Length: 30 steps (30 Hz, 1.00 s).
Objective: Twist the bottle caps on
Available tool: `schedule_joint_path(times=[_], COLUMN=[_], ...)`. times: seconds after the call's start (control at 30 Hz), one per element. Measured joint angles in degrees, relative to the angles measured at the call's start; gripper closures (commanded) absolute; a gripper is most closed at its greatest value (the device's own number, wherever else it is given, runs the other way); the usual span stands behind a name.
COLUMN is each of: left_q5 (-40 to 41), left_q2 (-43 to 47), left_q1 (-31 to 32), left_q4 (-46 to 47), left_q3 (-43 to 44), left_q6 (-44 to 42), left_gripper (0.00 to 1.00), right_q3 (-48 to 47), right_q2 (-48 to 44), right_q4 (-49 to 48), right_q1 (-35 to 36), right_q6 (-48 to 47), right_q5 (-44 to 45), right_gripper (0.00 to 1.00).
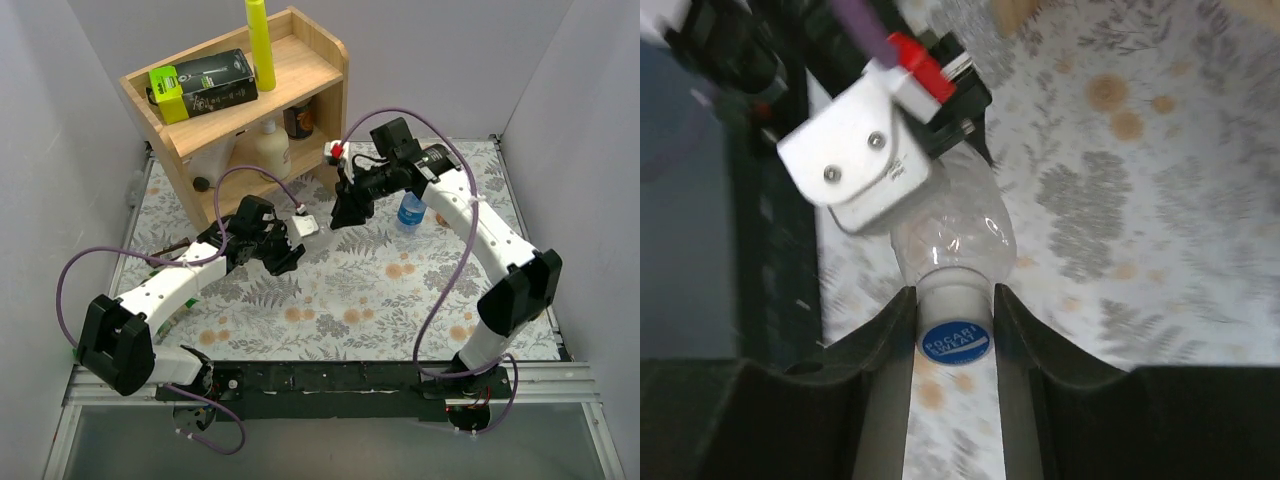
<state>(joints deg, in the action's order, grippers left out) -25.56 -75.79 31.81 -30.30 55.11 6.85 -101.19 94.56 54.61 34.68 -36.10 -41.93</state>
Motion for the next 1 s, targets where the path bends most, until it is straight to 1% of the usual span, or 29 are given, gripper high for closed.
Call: schedule_joint_path(times=[0.03, 0.07, 0.13, 0.17, 0.2, 0.27, 0.33, 0.4, 0.43, 0.47, 0.5, 0.6, 0.63, 0.7, 0.77, 0.83, 1.0], left_q5=[2.03, 3.74, 6.29, 7.02, 7.32, 7.67, 7.08, 5.92, 4.94, 2.12, 1.97, -1.66, -2.93, -5.22, -6.97, -8.35, -10.03], left_q2=[-0.11, -0.42, -1.55, -2.01, -2.45, -2.23, -1.60, -1.05, -0.92, -0.90, -0.90, -0.90, -0.90, -0.90, -0.90, -0.90, -0.90], left_q1=[0.02, 0.11, 0.68, 0.90, 1.31, 1.51, 1.40, 1.27, 1.20, 1.20, 1.20, 1.20, 1.20, 1.20, 1.20, 1.20, 1.20], left_q4=[0.33, 0.37, 0.24, 0.24, 1.36, 3.56, 4.39, 3.89, 3.30, 1.05, 0.92, -1.90, -2.82, -4.42, -5.42, -5.95, -7.23], left_q3=[0.00, 0.00, 0.00, -0.07, -0.15, -0.13, -0.13, -0.15, -0.15, -0.17, -0.20, -0.17, -0.17, -0.02, 0.15, 0.15, 0.20], left_q6=[1.01, 1.77, 2.32, 2.36, 2.91, 2.80, 1.95, 0.20, -0.79, -3.13, -3.23, -6.49, -7.41, -9.27, -10.60, -11.65, -12.90], left_gripper=[1.00, 1.00, 1.00, 1.00, 1.00, 1.00, 1.00, 1.00, 1.00, 1.00, 1.00, 1.00, 1.00, 1.00, 1.00, 1.00, 1.00], right_q3=[-0.39, 0.72, 3.21, 3.67, 3.80, 3.48, 1.07, -0.33, 0.87, 4.09, 4.17, 9.25, 11.41, 14.67, 16.79, 17.53, 17.57], right_q2=[1.70, 3.04, 4.98, 5.70, 6.95, 7.98, 8.02, 5.53, 2.36, -6.01, -6.54, -15.34, -17.84, -20.76, -21.35, -20.44, -17.53], right_q4=[-1.66, -4.13, -7.17, -7.72, -7.89, -7.34, -4.85, -4.90, -4.94, -4.00, -3.87, -4.48, -4.28, -3.61, -3.61, -3.45, -2.32], right_q1=[-1.22, -2.69, -5.25, -6.08, -7.10, -8.68, -10.10, -11.39, -12.22, -12.41, -12.33, -8.15, -6.08, -2.03, 0.00, 0.52, 1.44], right_q6=[6.62, 13.07, 21.84, 24.48, 27.08, 26.99, 22.80, 15.21, 10.05, -0.35, -0.92, -13.64, -17.51, -24.09, -29.03, -31.98, -38.14], right_q5=[-2.12, -5.01, -9.77, -11.39, -13.73, -16.13, -16.68, -16.57, -16.41, -16.13, -16.15, -13.94, -13.00, -11.47, -9.16, -7.30, -4.17], right_gripper=[0.98, 0.73, 0.28, 0.10, 0.09, 0.09, 0.09, 0.07, 0.07, 0.13, 0.15, 0.21, 0.24, 0.27, 0.31, 0.35, 0.41])
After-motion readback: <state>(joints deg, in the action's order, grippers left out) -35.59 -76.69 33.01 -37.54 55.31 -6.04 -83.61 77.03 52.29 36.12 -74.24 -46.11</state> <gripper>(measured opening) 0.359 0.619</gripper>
